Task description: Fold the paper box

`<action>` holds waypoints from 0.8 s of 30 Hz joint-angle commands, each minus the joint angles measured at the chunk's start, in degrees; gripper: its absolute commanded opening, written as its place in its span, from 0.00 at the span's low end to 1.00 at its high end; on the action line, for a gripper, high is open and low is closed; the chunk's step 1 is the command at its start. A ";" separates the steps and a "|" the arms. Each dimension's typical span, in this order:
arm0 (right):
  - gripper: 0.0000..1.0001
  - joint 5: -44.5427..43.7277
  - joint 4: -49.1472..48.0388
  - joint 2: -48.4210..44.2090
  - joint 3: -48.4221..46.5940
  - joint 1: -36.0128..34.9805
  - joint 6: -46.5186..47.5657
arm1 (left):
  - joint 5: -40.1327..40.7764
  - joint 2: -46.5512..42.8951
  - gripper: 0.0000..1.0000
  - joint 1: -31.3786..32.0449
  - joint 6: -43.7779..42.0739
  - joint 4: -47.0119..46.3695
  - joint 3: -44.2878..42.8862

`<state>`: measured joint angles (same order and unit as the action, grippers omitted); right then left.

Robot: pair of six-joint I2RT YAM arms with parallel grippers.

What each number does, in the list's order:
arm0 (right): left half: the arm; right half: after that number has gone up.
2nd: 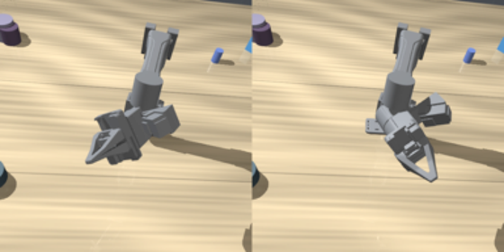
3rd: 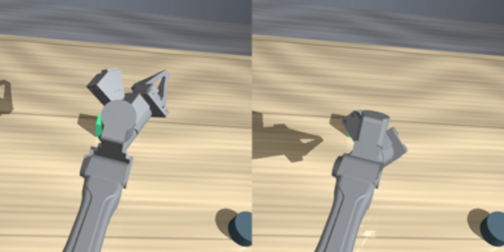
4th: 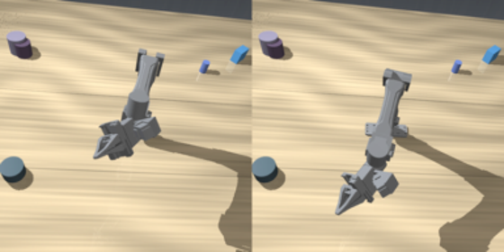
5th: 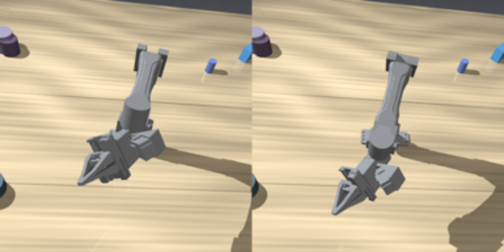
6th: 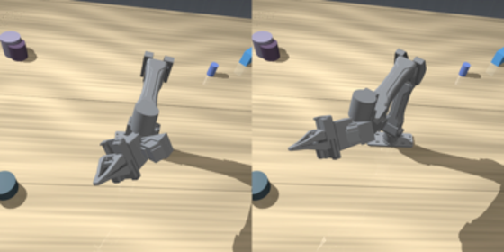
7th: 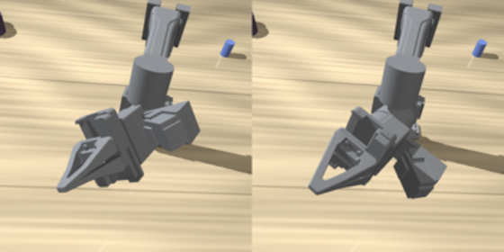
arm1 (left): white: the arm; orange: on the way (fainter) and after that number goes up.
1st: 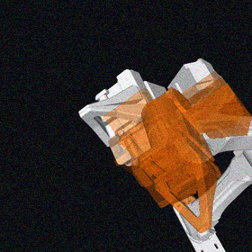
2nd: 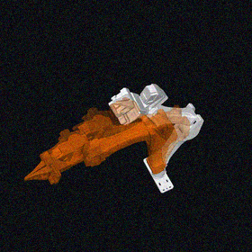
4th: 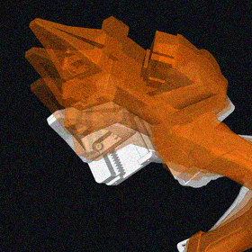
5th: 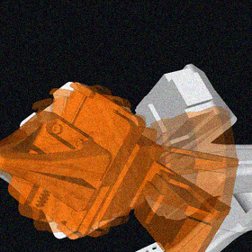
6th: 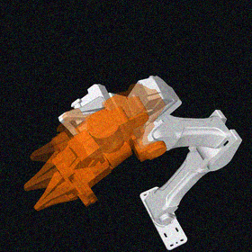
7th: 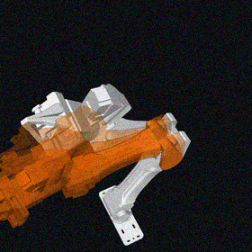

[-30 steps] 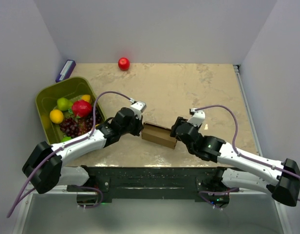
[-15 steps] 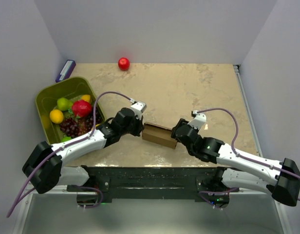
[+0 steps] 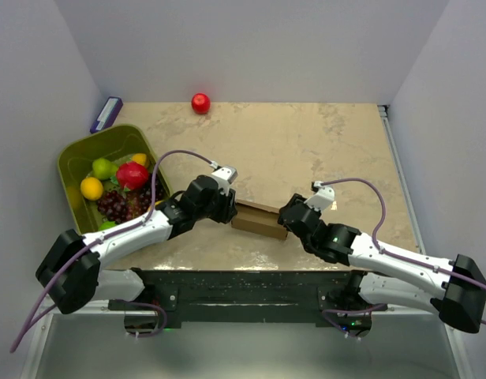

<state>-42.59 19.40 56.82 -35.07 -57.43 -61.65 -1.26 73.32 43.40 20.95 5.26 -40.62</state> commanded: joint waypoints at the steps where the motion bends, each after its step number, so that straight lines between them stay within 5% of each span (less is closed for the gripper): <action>1: 0.49 -2.59 1.34 1.01 1.50 -0.32 -1.90 | -0.76 -1.68 0.44 0.55 0.85 3.62 0.19; 13: 0.48 -3.29 2.31 1.19 1.14 -0.23 -1.90 | -3.92 -8.18 0.63 0.37 1.64 7.75 -0.60; 24: 0.48 -3.29 2.40 0.93 1.14 -0.32 -1.46 | -12.28 -9.17 0.59 -7.09 6.82 -0.75 -2.80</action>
<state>-42.98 19.18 57.06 -34.76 -57.49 -62.63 -9.87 63.53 38.63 24.91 11.57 -40.77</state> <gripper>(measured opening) 0.490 0.605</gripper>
